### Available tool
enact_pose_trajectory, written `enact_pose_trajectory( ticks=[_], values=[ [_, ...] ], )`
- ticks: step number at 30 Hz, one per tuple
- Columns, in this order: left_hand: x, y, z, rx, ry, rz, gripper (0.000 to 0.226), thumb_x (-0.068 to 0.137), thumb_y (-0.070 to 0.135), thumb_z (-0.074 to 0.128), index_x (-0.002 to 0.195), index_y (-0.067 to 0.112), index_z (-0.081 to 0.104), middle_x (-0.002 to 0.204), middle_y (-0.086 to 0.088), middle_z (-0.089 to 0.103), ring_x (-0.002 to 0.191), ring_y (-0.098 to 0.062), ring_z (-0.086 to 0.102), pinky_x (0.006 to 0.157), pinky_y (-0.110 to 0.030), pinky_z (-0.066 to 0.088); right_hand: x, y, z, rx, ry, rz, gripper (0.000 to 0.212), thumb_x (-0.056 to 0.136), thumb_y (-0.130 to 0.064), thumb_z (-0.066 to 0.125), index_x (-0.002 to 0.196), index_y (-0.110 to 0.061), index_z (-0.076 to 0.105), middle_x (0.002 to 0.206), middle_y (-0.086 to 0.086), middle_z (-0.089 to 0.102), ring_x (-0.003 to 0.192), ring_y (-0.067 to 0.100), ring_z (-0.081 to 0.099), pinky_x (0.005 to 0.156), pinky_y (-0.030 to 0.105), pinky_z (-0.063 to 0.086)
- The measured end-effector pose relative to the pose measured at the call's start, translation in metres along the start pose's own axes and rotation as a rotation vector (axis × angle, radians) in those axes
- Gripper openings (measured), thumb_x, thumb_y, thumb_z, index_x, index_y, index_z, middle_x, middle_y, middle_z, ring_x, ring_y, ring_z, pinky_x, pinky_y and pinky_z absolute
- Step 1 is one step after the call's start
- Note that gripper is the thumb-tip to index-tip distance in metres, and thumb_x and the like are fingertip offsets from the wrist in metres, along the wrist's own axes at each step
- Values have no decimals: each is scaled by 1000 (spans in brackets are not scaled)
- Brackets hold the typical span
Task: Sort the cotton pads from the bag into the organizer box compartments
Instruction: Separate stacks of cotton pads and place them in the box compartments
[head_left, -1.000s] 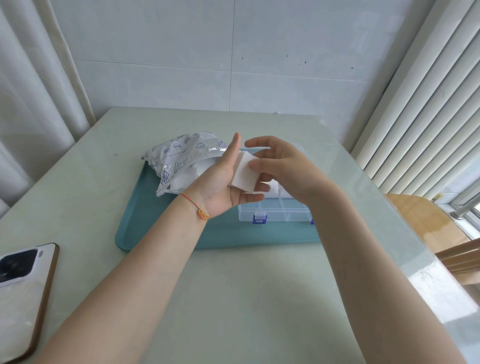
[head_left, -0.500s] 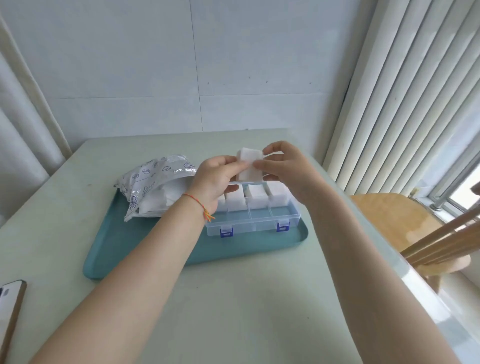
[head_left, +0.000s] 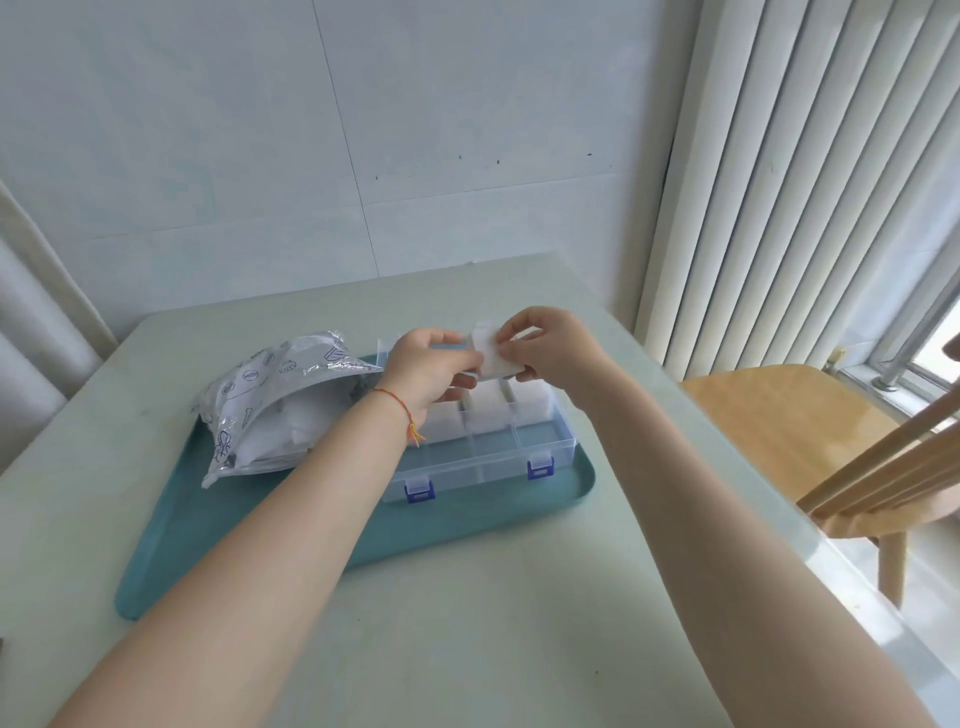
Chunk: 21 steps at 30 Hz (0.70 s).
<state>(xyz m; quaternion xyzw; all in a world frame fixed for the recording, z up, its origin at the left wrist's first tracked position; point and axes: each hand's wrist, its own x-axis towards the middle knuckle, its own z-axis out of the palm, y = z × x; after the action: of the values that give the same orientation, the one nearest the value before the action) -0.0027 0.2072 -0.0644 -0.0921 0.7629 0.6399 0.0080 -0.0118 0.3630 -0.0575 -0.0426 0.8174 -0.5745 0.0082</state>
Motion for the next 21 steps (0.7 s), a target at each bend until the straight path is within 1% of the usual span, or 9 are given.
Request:
enact_pose_trajectory(
  ticks=[3,7,10,11,14,16,18,19,21],
  values=[
    [3,-3,-7,-8,17,-8,35,85,5,71,111,12,50,76,-9,65,55,-16,62,52,-25,50,2,-2,9,-6,-9,20,13,87,0,62,82,-11,66,73,6,61,52,13,59,52,17,51],
    [1,-7,-14,-50,20,-6,34,85,4,71,111,12,51,80,-11,64,55,-19,61,54,-25,53,-1,-5,18,-46,-35,20,10,86,-3,64,84,-12,68,77,11,67,55,18,60,59,27,50],
    [-8,-10,-23,-13,25,2,37,83,3,71,112,12,50,81,-13,63,55,-21,61,55,-27,56,-7,-9,24,-93,-82,32,9,86,-4,65,89,-12,68,78,8,65,54,15,57,56,22,49],
    [-11,-12,-26,23,19,4,37,83,3,70,113,12,50,80,-14,64,55,-22,62,56,-28,57,-10,-9,26,-106,-101,36,11,86,-3,64,87,-13,69,81,9,65,56,16,57,60,25,51],
    [-25,-17,-43,270,38,60,19,85,10,58,102,17,53,72,-9,69,53,-23,63,54,-31,56,-18,-11,38,-147,-152,58,20,84,-2,62,78,-19,72,85,11,66,60,19,59,78,35,56],
    [-36,-18,-56,585,81,175,6,85,16,50,84,20,55,69,-4,69,55,-23,63,59,-32,56,-24,-11,46,-155,-173,84,21,83,-3,62,77,-20,74,85,12,69,60,18,61,80,33,58],
    [-49,-18,-71,864,104,256,15,84,15,46,70,18,52,66,-1,64,56,-25,57,64,-35,54,-35,-14,56,-154,-204,109,18,83,-3,62,81,-15,75,91,19,72,65,21,63,84,34,59],
    [-54,-19,-75,941,90,252,17,83,13,45,68,16,52,63,-2,63,54,-26,54,63,-35,52,-39,-15,59,-151,-221,116,17,83,-2,62,84,-12,76,93,21,72,68,23,63,86,37,59],
    [-64,-22,-83,949,27,176,18,84,12,44,73,11,58,65,-8,69,51,-29,61,60,-33,55,-49,-20,66,-126,-242,139,16,84,0,62,88,-8,75,90,20,71,71,25,63,85,36,59]
  ],
)
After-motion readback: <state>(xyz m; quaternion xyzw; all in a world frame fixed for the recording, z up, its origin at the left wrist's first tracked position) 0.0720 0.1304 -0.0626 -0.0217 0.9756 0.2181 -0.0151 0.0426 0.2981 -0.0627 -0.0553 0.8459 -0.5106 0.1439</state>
